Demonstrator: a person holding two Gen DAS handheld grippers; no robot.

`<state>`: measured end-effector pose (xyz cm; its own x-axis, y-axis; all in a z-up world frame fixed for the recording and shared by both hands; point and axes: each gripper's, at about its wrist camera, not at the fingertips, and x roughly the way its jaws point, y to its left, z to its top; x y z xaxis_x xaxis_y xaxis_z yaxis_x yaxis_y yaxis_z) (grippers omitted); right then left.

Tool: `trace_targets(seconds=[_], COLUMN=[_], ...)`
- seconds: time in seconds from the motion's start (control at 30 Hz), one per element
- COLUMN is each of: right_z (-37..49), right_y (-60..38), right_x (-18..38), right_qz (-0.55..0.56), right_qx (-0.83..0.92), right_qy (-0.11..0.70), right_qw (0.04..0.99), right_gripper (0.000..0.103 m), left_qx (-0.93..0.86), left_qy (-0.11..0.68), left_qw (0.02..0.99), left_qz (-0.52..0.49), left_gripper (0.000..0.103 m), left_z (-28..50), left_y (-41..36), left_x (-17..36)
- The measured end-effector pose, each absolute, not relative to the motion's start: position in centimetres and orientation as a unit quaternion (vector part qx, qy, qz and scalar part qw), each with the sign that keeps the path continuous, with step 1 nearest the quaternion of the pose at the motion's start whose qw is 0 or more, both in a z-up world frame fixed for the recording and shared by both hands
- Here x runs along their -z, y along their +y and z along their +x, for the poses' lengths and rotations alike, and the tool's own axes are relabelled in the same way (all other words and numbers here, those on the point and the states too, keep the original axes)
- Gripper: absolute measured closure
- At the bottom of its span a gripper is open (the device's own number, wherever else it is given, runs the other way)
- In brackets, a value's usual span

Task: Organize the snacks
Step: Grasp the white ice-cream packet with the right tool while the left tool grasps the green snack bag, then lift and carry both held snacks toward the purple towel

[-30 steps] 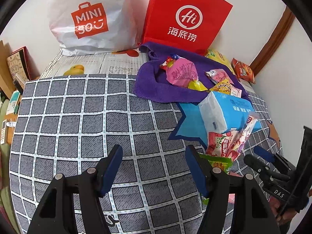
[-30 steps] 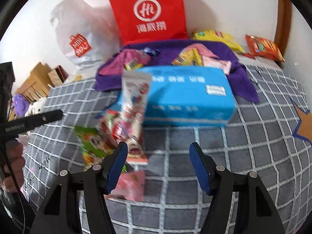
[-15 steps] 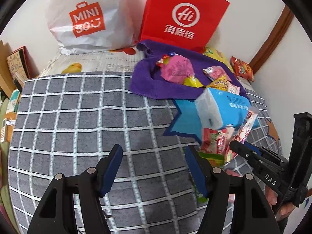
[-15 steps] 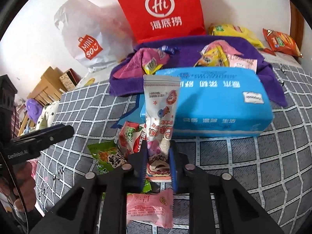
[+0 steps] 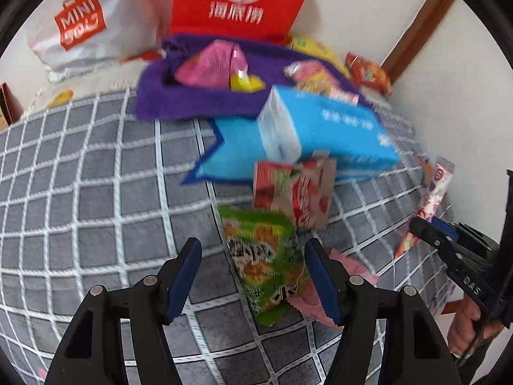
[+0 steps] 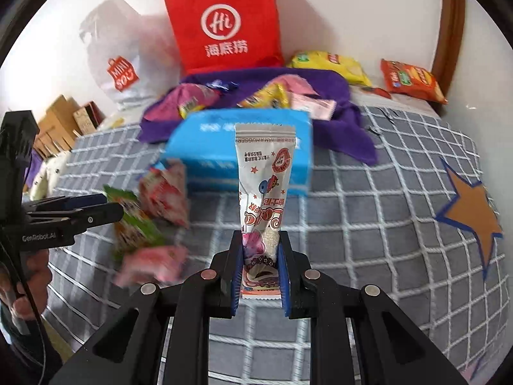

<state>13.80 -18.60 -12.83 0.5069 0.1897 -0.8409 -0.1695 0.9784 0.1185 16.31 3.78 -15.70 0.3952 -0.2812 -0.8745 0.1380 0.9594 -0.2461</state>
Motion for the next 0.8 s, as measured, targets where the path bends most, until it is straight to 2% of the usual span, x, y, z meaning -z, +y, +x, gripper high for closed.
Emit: trace_targets(seconds=[0.27,0.37,0.43,0.5,0.53,0.63,0.7,0.73,0.8], right_z=[14.8,15.2,15.1,14.9,14.7,14.1,14.0,13.9,14.0], right_y=[-18.2,-17.9,-18.0,-18.1,-18.2,-18.1,-18.0,-18.0,-18.3], right_x=[16.5,17.3,17.3,17.5,17.6,17.7,17.7,17.6,17.5], right_qz=[0.018,0.011,0.007,0.005,0.003,-0.006,-0.01,-0.013,-0.008], right_qx=[-0.111,-0.111,-0.113,-0.117,-0.117,-0.116,-0.11,-0.106,-0.104], right_qy=[0.509,0.516,0.515,0.516,0.513,0.501,0.496,0.495,0.496], right_qw=[0.854,0.849,0.85,0.848,0.85,0.858,0.861,0.862,0.862], right_gripper=[0.08,0.079,0.071,0.059,0.058,0.058,0.065,0.078,0.078], left_qx=[0.109,0.104,0.099,0.095,0.093,0.093,0.093,0.094,0.095], left_qy=[0.547,0.545,0.544,0.543,0.543,0.539,0.537,0.537,0.534], left_qw=[0.828,0.831,0.832,0.834,0.834,0.836,0.837,0.837,0.839], left_qz=[-0.047,-0.045,-0.041,-0.039,-0.039,-0.04,-0.04,-0.043,-0.046], left_gripper=[0.04,0.044,0.05,0.053,0.055,0.061,0.064,0.065,0.066], left_z=[16.1,15.9,15.9,15.9,15.9,15.8,15.7,15.7,15.5], left_y=[2.0,2.0,2.1,2.1,2.1,2.2,2.3,2.5,2.8], left_x=[17.3,17.4,17.3,17.3,17.3,17.1,17.0,16.8,16.5])
